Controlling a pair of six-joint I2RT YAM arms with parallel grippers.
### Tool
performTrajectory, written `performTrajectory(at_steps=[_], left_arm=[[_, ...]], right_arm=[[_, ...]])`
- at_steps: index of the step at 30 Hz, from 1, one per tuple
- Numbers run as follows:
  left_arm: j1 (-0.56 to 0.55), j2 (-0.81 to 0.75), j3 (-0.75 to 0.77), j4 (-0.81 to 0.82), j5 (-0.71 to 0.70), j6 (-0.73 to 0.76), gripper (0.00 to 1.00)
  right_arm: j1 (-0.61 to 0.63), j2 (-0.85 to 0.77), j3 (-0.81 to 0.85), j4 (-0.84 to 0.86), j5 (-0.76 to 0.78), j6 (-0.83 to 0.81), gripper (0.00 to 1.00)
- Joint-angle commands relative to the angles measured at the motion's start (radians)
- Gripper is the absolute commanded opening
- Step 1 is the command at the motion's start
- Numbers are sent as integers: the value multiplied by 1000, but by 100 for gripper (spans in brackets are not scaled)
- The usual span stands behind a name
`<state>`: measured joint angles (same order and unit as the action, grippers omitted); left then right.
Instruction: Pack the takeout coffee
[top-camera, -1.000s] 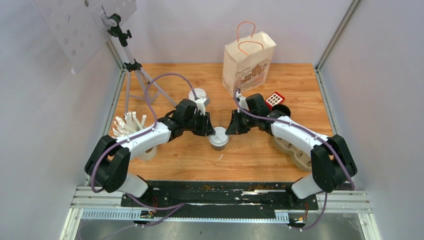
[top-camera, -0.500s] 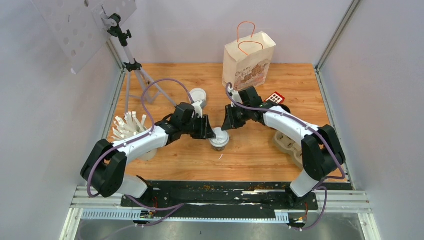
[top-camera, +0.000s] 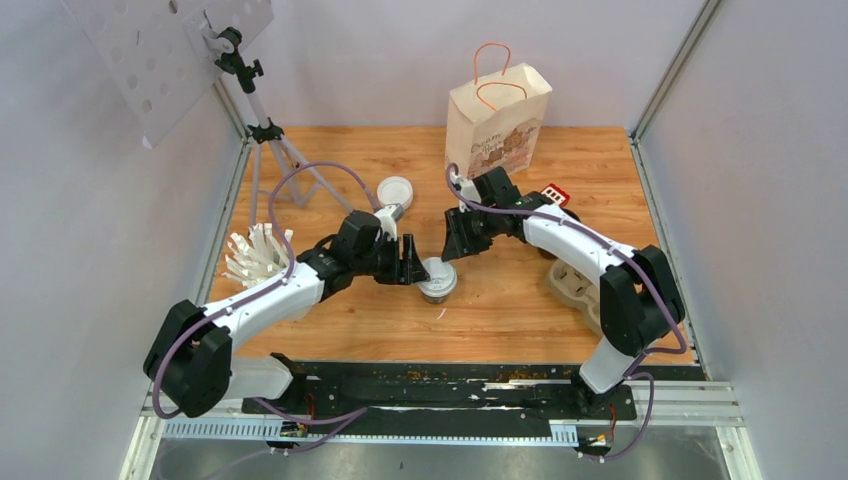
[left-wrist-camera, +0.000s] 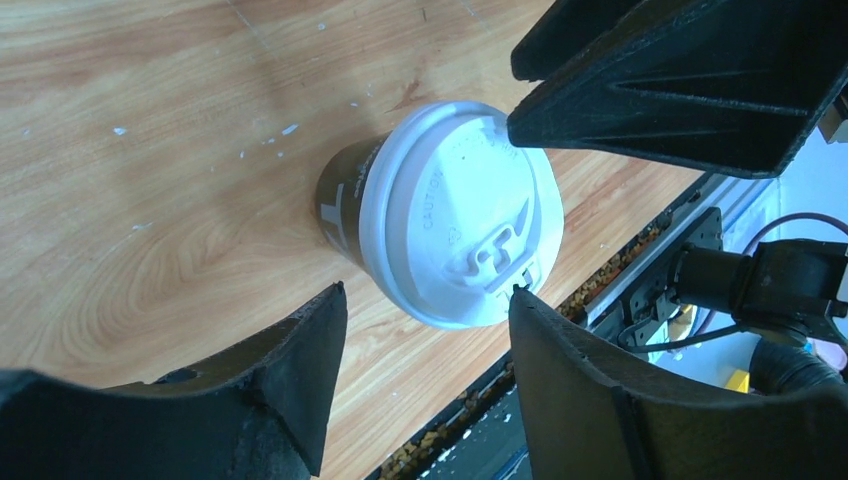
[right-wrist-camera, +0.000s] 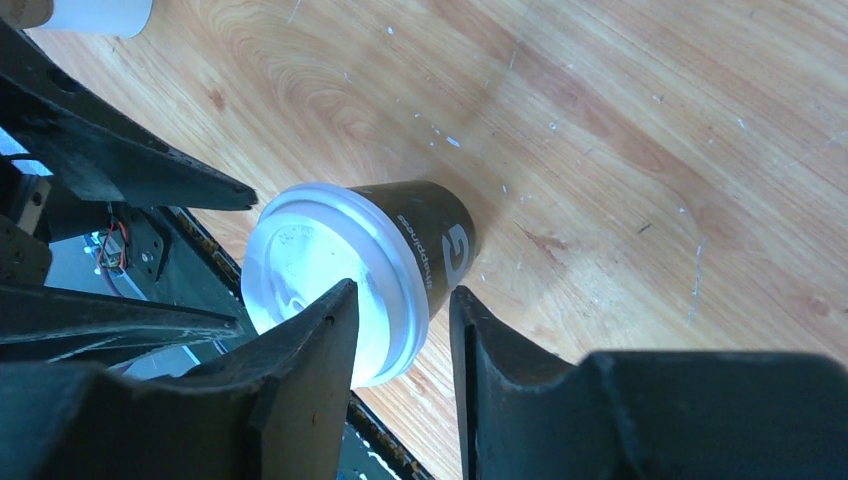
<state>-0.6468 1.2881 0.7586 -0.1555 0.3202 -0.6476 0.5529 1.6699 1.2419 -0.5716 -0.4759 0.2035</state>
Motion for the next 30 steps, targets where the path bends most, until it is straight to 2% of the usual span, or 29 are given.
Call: performTrajectory(at_steps=[1,4,8,13,17,30], left_arm=[[-5,-61,49,-56,-49,37,69],[-3,-80,69,-97,-88,55,70],[8,-76,92,-114,-109,75,69],[56,-45,74,-44,-5,47,57],[76,-37,66,-22,8,50,55],[111,47,18,77,121,45,48]], right_arm=[[1,-52,47,-53,36,1,40],[2,-95,38,-66,28,19,39],[8,-144,8,-30,-43,53,28],[37,-150,-29,66,-154,108,17],[59,-117,-35,84,-167,119,12],[62,-34,-118,143,-166,108,10]])
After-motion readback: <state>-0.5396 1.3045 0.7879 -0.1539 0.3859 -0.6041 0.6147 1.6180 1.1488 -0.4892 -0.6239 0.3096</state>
